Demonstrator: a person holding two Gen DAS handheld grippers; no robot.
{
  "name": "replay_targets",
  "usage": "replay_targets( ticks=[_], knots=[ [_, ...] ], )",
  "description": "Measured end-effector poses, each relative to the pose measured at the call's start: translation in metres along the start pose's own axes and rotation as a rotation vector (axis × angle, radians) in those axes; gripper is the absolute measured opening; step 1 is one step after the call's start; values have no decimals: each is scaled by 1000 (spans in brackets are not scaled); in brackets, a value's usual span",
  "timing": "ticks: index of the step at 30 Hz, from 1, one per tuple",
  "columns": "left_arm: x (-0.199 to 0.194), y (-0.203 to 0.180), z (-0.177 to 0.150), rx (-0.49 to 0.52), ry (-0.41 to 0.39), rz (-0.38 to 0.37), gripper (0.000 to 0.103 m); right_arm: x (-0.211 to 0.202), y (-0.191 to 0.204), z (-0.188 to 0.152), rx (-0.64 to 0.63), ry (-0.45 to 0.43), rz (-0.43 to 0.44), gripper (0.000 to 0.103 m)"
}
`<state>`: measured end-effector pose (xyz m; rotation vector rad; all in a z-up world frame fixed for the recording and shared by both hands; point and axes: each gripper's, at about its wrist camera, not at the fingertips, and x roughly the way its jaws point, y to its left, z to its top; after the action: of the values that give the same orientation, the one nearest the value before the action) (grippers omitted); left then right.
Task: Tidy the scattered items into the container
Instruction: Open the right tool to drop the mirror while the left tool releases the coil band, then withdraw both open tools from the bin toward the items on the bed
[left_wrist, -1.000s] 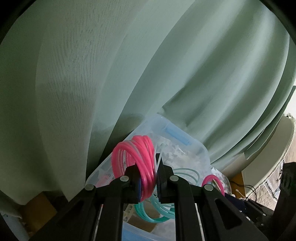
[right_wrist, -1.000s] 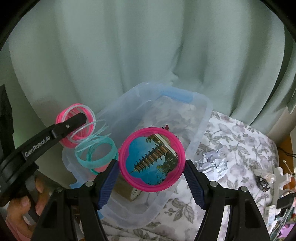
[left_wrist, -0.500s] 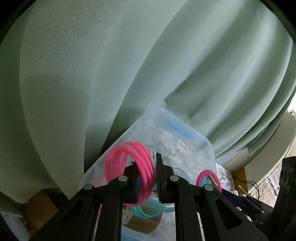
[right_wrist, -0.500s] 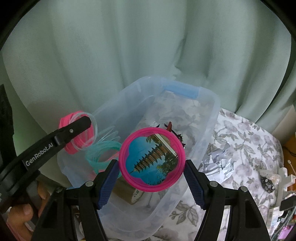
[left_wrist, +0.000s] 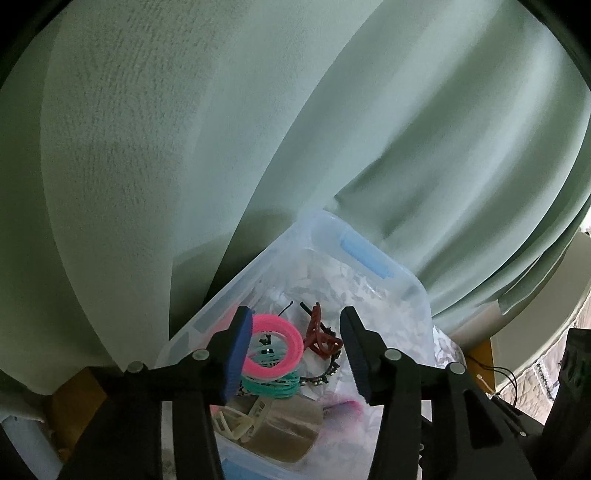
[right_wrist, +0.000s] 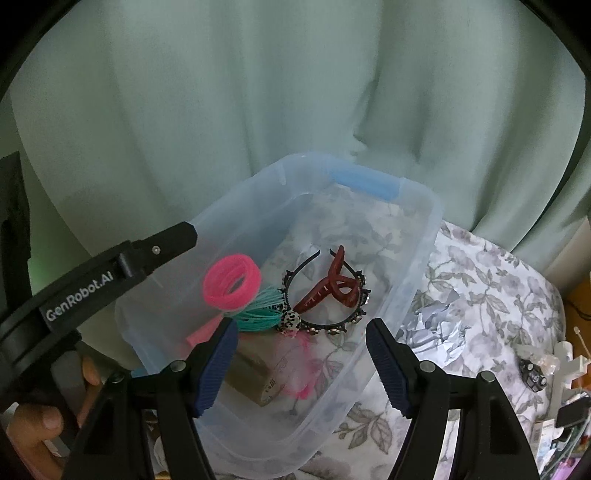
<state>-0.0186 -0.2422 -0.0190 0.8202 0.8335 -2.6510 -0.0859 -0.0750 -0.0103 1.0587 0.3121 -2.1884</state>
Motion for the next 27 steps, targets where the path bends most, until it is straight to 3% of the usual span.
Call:
replay_targets(
  ticks=[17, 27],
  knots=[
    [-18, -19, -1, 45, -19, 7, 51, -15, -11, -9, 41, -17, 7, 75],
    [-26, -60, -9, 144, -27, -8, 51, -41, -35, -23, 107, -70, 11, 75]
  ],
)
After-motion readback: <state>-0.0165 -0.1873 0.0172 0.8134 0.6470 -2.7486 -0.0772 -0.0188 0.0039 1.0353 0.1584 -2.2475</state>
